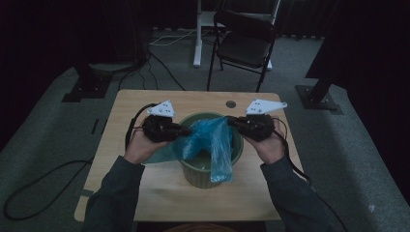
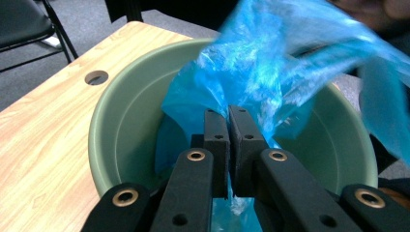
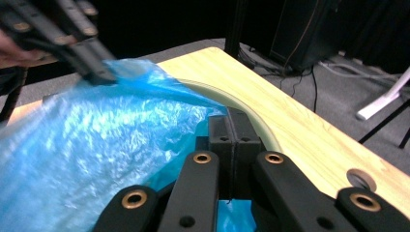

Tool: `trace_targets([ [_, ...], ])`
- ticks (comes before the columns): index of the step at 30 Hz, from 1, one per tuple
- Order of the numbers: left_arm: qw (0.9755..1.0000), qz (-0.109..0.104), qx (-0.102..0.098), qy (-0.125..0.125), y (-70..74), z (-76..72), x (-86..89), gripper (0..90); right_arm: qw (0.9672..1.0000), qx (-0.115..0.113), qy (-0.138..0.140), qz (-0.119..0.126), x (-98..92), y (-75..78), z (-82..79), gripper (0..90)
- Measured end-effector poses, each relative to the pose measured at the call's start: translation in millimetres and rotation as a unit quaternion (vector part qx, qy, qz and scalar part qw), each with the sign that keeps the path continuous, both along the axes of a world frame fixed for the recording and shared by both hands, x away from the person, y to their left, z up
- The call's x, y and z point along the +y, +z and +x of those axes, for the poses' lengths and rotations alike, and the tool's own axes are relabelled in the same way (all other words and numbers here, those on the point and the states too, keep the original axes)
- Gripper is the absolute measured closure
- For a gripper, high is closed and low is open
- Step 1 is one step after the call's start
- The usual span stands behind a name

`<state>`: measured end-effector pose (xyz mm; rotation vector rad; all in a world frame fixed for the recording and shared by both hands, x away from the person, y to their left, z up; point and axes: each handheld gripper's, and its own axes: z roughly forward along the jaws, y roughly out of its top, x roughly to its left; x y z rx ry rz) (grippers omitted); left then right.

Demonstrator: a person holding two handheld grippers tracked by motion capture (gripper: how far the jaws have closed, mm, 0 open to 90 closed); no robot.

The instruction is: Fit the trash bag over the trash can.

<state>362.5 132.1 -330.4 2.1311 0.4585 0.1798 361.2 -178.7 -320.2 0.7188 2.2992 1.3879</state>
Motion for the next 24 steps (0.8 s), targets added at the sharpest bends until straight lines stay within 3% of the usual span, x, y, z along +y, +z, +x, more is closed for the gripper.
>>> trace_targets([
  [10, 0.9997, 0.012, 0.003, -0.019, -1.8, -3.0, -1.7, 82.9, 0.9998, 0.011, -0.019, -0.004, -4.4, 2.2, 16.5, 90.0],
  [17, 1.0000, -0.003, -0.004, 0.003, 6.8, -1.2, 1.4, 66.5, 0.9998, 0.019, -0.005, -0.007, -2.7, -0.6, 20.2, 90.0],
  [21, 0.9999, -0.011, -0.005, 0.010, 12.1, 1.8, -1.7, 62.6, 0.9997, 0.022, 0.007, -0.005, -0.3, -1.7, 20.1, 90.0],
  [24, 0.9997, 0.001, -0.007, 0.025, 12.2, 6.4, -8.5, 61.6, 0.9997, 0.021, 0.011, -0.005, 0.8, -1.0, 19.4, 90.0],
])
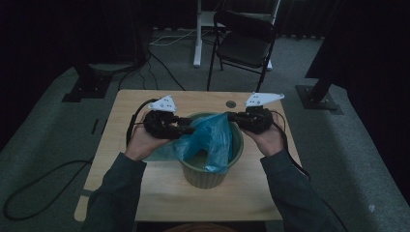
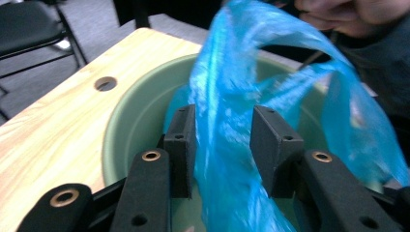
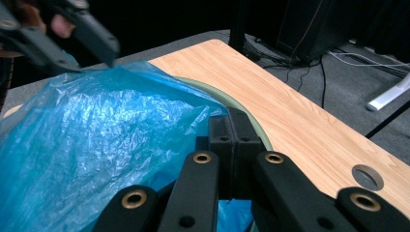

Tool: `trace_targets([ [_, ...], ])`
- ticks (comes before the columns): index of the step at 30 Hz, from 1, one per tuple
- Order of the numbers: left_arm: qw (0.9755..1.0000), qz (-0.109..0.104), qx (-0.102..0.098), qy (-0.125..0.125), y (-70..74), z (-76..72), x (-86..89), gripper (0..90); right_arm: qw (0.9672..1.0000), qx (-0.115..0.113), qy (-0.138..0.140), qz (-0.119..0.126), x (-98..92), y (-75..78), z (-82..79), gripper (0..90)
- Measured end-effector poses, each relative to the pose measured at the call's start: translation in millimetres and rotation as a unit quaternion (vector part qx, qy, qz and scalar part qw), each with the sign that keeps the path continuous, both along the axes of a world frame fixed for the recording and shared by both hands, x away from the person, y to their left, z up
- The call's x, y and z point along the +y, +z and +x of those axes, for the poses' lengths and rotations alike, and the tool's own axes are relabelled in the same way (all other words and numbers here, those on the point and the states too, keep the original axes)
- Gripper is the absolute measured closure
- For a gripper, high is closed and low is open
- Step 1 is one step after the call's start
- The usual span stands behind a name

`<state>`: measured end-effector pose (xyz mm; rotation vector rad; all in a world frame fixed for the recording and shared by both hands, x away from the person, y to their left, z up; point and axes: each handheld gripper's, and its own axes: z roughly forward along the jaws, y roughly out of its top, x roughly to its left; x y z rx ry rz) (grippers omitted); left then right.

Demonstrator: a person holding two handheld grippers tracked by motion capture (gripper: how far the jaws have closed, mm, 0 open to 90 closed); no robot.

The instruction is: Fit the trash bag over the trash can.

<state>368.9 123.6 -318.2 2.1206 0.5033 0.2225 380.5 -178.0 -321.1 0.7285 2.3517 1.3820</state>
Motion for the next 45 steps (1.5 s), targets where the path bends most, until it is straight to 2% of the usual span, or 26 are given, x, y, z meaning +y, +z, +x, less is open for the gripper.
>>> trace_targets([
  [3, 0.9999, 0.009, -0.002, 0.013, -1.1, 5.0, -6.9, 63.7, 1.0000, 0.000, 0.005, -0.002, 0.7, 0.5, -1.1, 90.0],
  [5, 0.9998, 0.010, -0.002, 0.017, -1.5, 6.5, -8.7, 73.7, 1.0000, 0.001, 0.007, -0.003, 0.7, 0.4, -1.4, 90.0],
  [6, 0.9998, 0.009, -0.001, 0.016, -1.9, 8.7, -10.7, 73.7, 1.0000, 0.001, 0.007, -0.005, 0.6, 0.3, -1.6, 90.0],
  [7, 0.9998, 0.010, -0.002, 0.018, -2.0, 9.4, -11.5, 82.5, 0.9999, 0.003, 0.009, -0.006, 0.3, 0.0, -1.8, 90.0],
  [8, 0.9997, 0.013, -0.002, 0.020, -2.1, 10.2, -12.6, 85.4, 0.9999, 0.005, 0.010, -0.007, 0.1, -0.1, -1.8, 89.7],
  [10, 0.9996, 0.016, -0.002, 0.025, -2.0, 10.7, -14.2, 88.9, 0.9999, 0.006, 0.015, -0.007, -1.4, 0.3, -2.9, 80.9],
  [11, 0.9996, 0.016, -0.002, 0.025, -2.0, 10.7, -14.2, 89.2, 0.9999, 0.006, 0.015, -0.007, -1.4, 0.3, -2.9, 80.9],
  [13, 0.9995, 0.020, -0.003, 0.026, -1.0, 10.9, -16.0, 89.4, 0.9999, -0.002, 0.016, 0.002, -6.1, 5.2, -7.0, 73.8],
  [16, 0.9995, 0.020, -0.002, 0.025, -1.0, 11.3, -17.1, 89.4, 0.9997, -0.013, 0.017, 0.008, -10.3, 13.1, -11.9, 72.3],
  [17, 0.9995, 0.020, -0.002, 0.025, -1.0, 11.3, -17.1, 89.3, 0.9997, -0.013, 0.017, 0.008, -10.3, 13.1, -11.9, 72.3],
  [19, 0.9995, 0.018, -0.001, 0.028, -1.8, 12.2, -17.3, 89.3, 0.9995, -0.026, 0.012, 0.012, -13.5, 21.7, -16.7, 71.7],
  [22, 0.9995, 0.018, 0.000, 0.027, -1.8, 12.5, -16.9, 89.3, 0.9994, -0.031, 0.008, 0.017, -17.7, 27.8, -19.2, 72.0],
  [25, 0.9995, 0.019, 0.001, 0.027, -1.9, 13.0, -17.6, 89.3, 0.9989, -0.024, 0.027, 0.028, -17.6, 29.6, -22.2, 75.1],
  [33, 0.9994, 0.026, 0.000, 0.021, -2.3, 13.0, -24.1, 89.3, 0.9946, -0.022, 0.099, 0.022, 17.0, 35.0, -38.4, 75.5],
  [37, 0.9995, 0.024, 0.000, 0.022, -1.3, 12.2, -24.9, 89.3, 0.9932, -0.022, 0.113, 0.017, 28.2, 34.4, -40.3, 74.6],
  [41, 0.9995, 0.025, -0.001, 0.020, -0.7, 11.7, -25.7, 89.3, 0.9908, -0.009, 0.135, 0.010, 43.5, 25.6, -39.2, 69.2],
  [45, 0.9995, 0.027, 0.000, 0.019, -1.4, 11.8, -27.9, 89.3, 0.9900, -0.008, 0.141, 0.000, 53.7, 19.6, -37.9, 65.3],
])
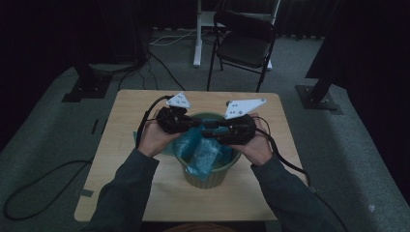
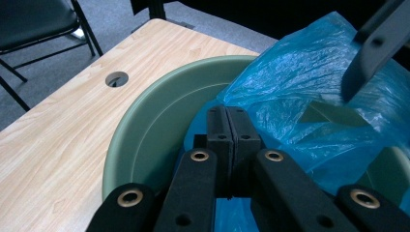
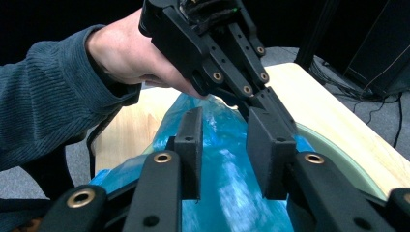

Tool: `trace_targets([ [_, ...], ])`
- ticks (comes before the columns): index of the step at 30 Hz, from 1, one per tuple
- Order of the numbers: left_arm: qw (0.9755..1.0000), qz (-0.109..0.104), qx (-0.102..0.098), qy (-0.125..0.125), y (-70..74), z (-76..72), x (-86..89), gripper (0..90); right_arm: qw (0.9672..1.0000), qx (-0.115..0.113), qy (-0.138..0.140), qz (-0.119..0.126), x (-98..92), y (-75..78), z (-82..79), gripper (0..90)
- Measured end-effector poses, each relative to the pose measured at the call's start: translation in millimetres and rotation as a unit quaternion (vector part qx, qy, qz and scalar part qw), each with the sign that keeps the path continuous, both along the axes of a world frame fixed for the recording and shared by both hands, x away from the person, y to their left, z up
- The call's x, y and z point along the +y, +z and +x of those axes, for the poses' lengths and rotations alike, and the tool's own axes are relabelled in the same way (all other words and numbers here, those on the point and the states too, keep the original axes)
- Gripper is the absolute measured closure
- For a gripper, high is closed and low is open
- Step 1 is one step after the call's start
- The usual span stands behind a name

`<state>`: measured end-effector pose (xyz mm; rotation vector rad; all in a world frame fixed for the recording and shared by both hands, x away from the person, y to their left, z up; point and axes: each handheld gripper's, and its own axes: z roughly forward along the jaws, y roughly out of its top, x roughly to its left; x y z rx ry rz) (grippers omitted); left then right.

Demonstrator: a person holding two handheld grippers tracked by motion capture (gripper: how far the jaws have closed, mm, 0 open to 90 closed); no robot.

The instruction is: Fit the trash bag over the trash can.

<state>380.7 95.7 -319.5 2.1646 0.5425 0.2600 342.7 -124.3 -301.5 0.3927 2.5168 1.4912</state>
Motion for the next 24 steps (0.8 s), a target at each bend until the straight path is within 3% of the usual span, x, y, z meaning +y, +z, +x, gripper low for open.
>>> trace_targets([
  [3, 1.0000, 0.000, 0.001, 0.001, -0.4, 0.1, -2.0, 89.3, 0.9993, -0.020, -0.010, -0.030, 8.9, -0.2, -1.8, 62.5],
  [8, 0.9999, 0.000, -0.003, 0.010, 1.2, -0.3, -0.9, 89.3, 0.9951, -0.031, -0.022, -0.092, 21.7, -9.0, -1.0, 63.9],
  [9, 0.9999, 0.000, -0.003, 0.010, 1.2, -0.3, -0.9, 89.3, 0.9951, -0.031, -0.022, -0.092, 21.7, -9.0, -1.0, 63.9],
  [12, 0.9999, -0.003, 0.000, 0.014, 2.0, 1.0, 3.4, 89.3, 0.9889, -0.050, -0.043, -0.133, 25.6, -17.4, -2.0, 80.6],
  [14, 0.9999, -0.002, 0.000, 0.012, 1.8, 0.8, 3.8, 89.2, 0.9879, -0.052, -0.044, -0.140, 25.3, -18.0, -2.1, 86.8],
  [17, 1.0000, 0.000, 0.001, 0.009, 0.7, 0.5, 2.3, 89.2, 0.9871, -0.053, -0.044, -0.144, 23.4, -18.2, -2.2, 87.5],
  [21, 0.9999, 0.001, 0.004, 0.009, -0.1, 1.1, -1.0, 89.3, 0.9875, -0.049, -0.052, -0.140, 18.7, -21.6, 0.1, 76.6],
  [24, 1.0000, 0.002, 0.006, 0.007, -0.8, 1.4, -5.1, 89.3, 0.9893, -0.059, -0.039, -0.127, 18.2, -20.9, -1.3, 68.3],
])
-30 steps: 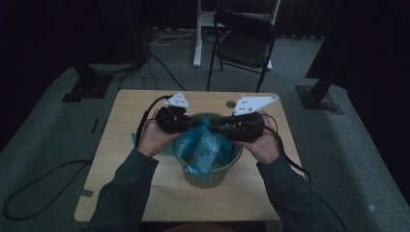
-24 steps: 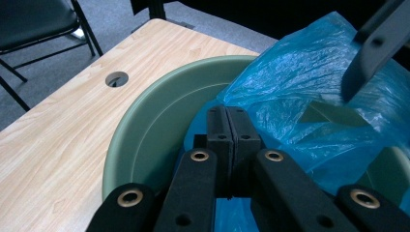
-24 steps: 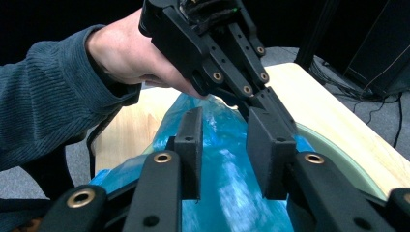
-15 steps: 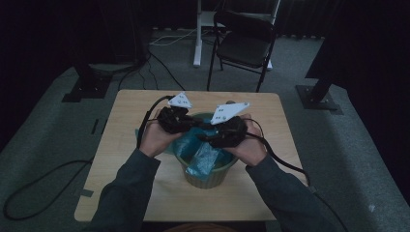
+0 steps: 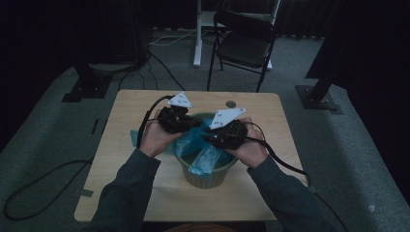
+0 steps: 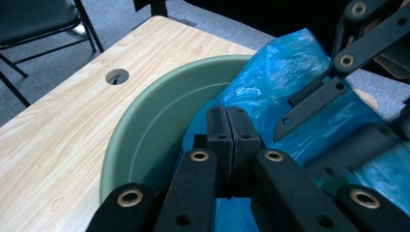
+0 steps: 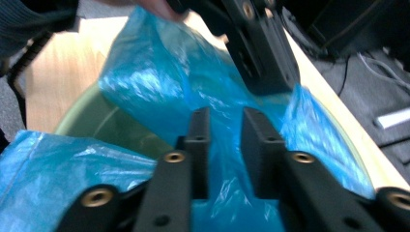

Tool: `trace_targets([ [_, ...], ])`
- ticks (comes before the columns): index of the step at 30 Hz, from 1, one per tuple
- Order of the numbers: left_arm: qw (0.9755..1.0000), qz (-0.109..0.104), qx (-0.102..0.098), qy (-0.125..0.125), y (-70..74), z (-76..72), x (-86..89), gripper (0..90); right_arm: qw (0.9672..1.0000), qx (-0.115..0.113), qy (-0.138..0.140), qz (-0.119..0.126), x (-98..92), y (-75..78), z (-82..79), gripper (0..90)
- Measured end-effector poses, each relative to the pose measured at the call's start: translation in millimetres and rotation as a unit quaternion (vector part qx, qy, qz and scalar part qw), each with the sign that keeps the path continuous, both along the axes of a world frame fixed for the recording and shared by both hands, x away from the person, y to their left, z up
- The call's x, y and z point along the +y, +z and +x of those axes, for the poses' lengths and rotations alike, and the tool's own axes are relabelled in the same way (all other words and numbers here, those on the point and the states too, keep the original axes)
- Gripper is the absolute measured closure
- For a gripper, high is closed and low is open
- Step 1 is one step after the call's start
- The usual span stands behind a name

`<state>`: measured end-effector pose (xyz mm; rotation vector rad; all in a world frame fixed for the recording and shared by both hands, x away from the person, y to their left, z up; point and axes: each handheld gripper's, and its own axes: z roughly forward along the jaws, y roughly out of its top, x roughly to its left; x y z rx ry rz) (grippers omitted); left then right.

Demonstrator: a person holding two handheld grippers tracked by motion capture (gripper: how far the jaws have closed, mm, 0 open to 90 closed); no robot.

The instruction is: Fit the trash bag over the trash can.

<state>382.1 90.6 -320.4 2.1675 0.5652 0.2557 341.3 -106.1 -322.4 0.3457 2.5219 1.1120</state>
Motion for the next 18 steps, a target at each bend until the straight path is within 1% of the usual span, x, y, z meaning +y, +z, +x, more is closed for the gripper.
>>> trace_targets([
  [1, 1.0000, 0.001, 0.000, -0.001, 0.0, 0.2, -1.1, 89.3, 1.0000, -0.005, 0.007, 0.002, 0.8, 0.9, -1.3, 67.1],
  [4, 1.0000, 0.000, -0.001, -0.002, 0.6, 0.1, -3.6, 89.3, 0.9998, -0.015, 0.011, 0.003, 2.8, 2.3, -3.4, 63.9],
  [5, 1.0000, -0.001, -0.001, -0.002, 0.8, -0.1, -4.0, 89.3, 0.9995, -0.024, 0.022, 0.003, 5.1, 3.2, -6.1, 63.8],
  [6, 1.0000, -0.003, -0.001, -0.002, 1.2, -0.2, -4.3, 89.3, 0.9994, -0.024, 0.024, 0.001, 6.1, 3.1, -6.6, 63.2],
  [7, 1.0000, -0.004, -0.001, -0.003, 1.7, -0.2, -4.3, 89.3, 0.9993, -0.028, 0.024, -0.003, 7.5, 2.6, -6.8, 62.6],
  [10, 0.9999, -0.010, 0.002, -0.003, 3.3, -0.2, -3.1, 89.3, 0.9987, -0.041, 0.013, -0.028, 11.4, -1.0, -6.1, 62.4],
  [11, 0.9999, -0.011, 0.002, -0.001, 3.5, -0.2, -2.8, 89.3, 0.9985, -0.043, 0.008, -0.032, 12.4, -2.5, -5.4, 65.1],
  [13, 0.9999, -0.011, 0.001, 0.002, 4.0, 0.2, -1.7, 89.3, 0.9982, -0.044, 0.001, -0.040, 13.4, -4.3, -3.9, 76.1],
  [14, 0.9999, -0.011, 0.002, 0.004, 4.1, 0.6, -1.0, 89.3, 0.9982, -0.043, 0.004, -0.042, 13.6, -4.6, -4.2, 81.9],
  [15, 0.9999, -0.011, 0.002, 0.004, 4.1, 0.6, -1.0, 89.3, 0.9982, -0.043, 0.004, -0.042, 13.6, -4.6, -4.2, 81.9],
  [16, 0.9999, -0.013, 0.003, 0.009, 4.1, 1.5, 0.6, 89.3, 0.9982, -0.042, 0.009, -0.042, 14.0, -5.1, -5.1, 84.6],
  [17, 0.9998, -0.015, 0.002, 0.011, 4.0, 1.9, 1.4, 89.3, 0.9977, -0.040, 0.017, -0.052, 14.7, -6.8, -6.8, 87.5],
  [18, 0.9998, -0.015, 0.002, 0.012, 4.0, 2.1, 2.0, 89.3, 0.9974, -0.039, 0.016, -0.057, 14.7, -7.7, -7.8, 88.3],
])
